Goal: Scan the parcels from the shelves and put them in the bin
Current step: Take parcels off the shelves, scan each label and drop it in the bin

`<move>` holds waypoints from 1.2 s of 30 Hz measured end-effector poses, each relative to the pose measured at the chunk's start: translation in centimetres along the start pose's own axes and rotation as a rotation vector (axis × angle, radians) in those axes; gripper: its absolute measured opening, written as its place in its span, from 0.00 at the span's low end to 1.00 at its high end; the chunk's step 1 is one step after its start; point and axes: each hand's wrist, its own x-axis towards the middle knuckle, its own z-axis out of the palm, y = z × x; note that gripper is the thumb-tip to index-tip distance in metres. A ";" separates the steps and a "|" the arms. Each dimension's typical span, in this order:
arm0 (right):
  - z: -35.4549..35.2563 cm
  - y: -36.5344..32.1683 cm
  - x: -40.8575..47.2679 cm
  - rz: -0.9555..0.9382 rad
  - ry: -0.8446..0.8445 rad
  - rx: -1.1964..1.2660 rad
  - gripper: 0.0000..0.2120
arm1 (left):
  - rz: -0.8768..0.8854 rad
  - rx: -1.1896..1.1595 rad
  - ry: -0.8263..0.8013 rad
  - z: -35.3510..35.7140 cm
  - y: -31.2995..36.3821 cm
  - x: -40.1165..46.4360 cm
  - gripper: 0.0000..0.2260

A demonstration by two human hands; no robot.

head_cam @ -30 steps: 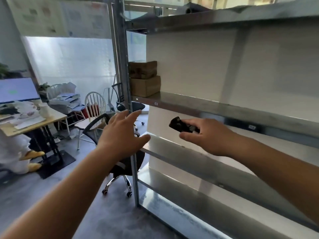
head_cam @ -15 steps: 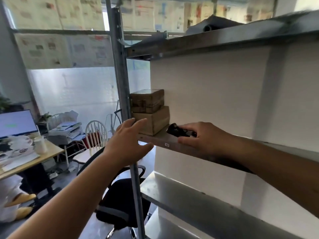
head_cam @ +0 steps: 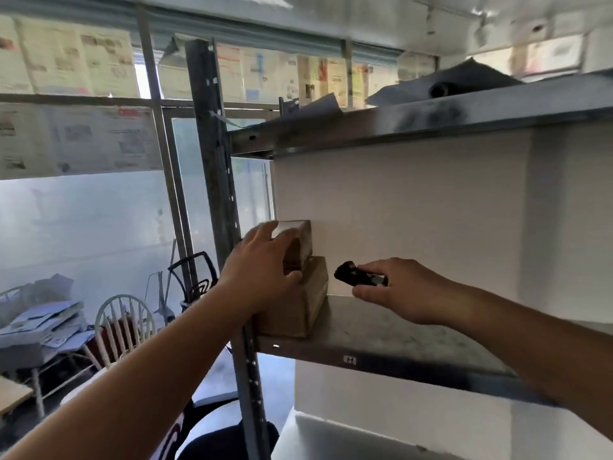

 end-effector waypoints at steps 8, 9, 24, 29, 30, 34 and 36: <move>1.1 -1.6 2.6 0.111 0.019 -0.051 0.27 | 0.142 0.234 -0.157 1.8 -3.7 6.8 0.51; 1.1 -1.7 2.8 0.117 0.026 -0.051 0.28 | 0.139 0.238 -0.192 1.8 -3.5 7.2 0.50; -0.6 -0.7 2.3 0.228 0.059 -0.115 0.26 | 0.222 -0.335 -0.031 3.2 -3.8 7.7 0.15; -0.7 0.1 2.6 0.250 0.056 -0.142 0.27 | 0.222 -0.564 0.084 4.4 -4.1 6.3 0.16; -0.5 0.2 2.8 0.247 0.056 -0.143 0.26 | 0.157 -0.634 0.119 4.5 -3.7 6.1 0.16; 0.2 0.2 3.7 0.236 0.044 -0.118 0.25 | -0.219 -0.933 -0.007 4.4 -2.9 6.8 0.19; 0.3 0.2 4.2 0.235 0.047 -0.098 0.24 | -0.347 -1.164 -0.245 3.3 -2.6 7.1 0.25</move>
